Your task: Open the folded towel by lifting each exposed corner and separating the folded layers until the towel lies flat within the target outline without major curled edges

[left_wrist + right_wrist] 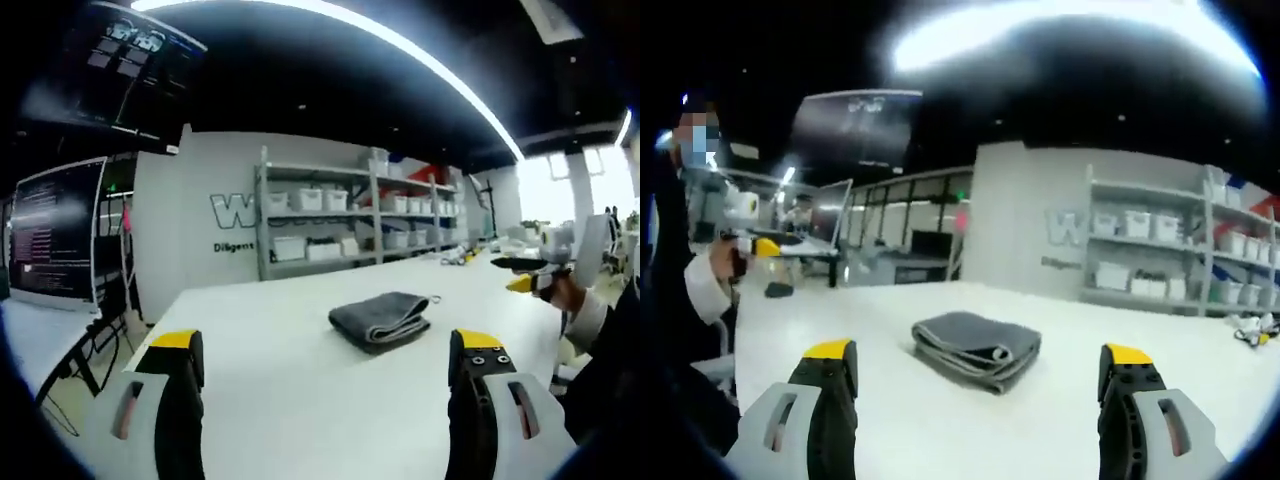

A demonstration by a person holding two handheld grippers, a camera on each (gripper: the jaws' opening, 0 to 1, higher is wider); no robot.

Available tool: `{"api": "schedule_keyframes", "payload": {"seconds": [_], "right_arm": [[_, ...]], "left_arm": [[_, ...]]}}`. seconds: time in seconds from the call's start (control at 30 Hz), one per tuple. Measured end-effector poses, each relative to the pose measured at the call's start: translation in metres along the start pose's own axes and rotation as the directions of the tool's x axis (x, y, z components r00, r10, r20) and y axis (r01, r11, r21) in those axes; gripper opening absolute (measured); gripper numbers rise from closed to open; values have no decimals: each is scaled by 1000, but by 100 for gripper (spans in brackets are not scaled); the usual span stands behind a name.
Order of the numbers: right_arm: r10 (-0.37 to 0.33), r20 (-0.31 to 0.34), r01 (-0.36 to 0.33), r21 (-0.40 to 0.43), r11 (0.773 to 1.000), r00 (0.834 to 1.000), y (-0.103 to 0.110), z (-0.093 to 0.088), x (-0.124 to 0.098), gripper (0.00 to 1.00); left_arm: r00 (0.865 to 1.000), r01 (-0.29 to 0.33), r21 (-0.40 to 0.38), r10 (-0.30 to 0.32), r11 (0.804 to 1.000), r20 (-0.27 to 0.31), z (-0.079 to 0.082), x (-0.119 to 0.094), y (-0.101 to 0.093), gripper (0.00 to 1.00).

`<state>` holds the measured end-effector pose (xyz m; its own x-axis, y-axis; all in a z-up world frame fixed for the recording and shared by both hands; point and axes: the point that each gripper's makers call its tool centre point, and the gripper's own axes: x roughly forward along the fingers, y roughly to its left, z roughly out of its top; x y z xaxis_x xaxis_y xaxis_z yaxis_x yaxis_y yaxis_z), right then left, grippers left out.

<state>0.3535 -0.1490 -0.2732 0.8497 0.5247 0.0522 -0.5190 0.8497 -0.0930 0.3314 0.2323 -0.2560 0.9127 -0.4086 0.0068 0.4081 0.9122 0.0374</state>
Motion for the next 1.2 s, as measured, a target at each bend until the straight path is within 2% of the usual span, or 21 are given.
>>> {"api": "schedule_keyframes", "payload": {"seconds": [0.13, 0.33, 0.67, 0.8, 0.97, 1.0, 1.07, 1.2], "right_arm": [[8, -4, -8, 11, 1000, 1000, 0, 0, 2, 100], [3, -31, -3, 13, 1000, 1000, -2, -5, 7, 100], [1, -37, -2, -16, 1000, 999, 5, 2, 13, 100], [0, -52, -2, -39, 999, 999, 10, 4, 20, 100], [-13, -63, 8, -82, 997, 998, 15, 8, 27, 100], [-20, -67, 14, -95, 995, 998, 15, 8, 29, 100], [-31, -74, 22, -113, 993, 997, 14, 5, 33, 100], [-35, -94, 23, -120, 993, 995, 13, -2, 38, 99]], "left_arm": [[1000, 13, 10, -13, 1000, -14, -5, 1, -3, 100], [1000, 25, 20, -25, 999, -1, -8, 3, -4, 100], [998, 69, 13, -69, 998, -8, -21, 5, -8, 100], [996, 88, 49, -88, 995, -16, -26, 3, -12, 100], [994, 109, 54, -109, 993, -7, -31, 2, -13, 100], [993, 114, 62, -114, 992, -11, -33, 2, -14, 100], [990, 132, 87, -127, 987, -60, -39, 1, -17, 100], [990, 136, 146, -127, 980, -66, -36, -4, -20, 100]]}}
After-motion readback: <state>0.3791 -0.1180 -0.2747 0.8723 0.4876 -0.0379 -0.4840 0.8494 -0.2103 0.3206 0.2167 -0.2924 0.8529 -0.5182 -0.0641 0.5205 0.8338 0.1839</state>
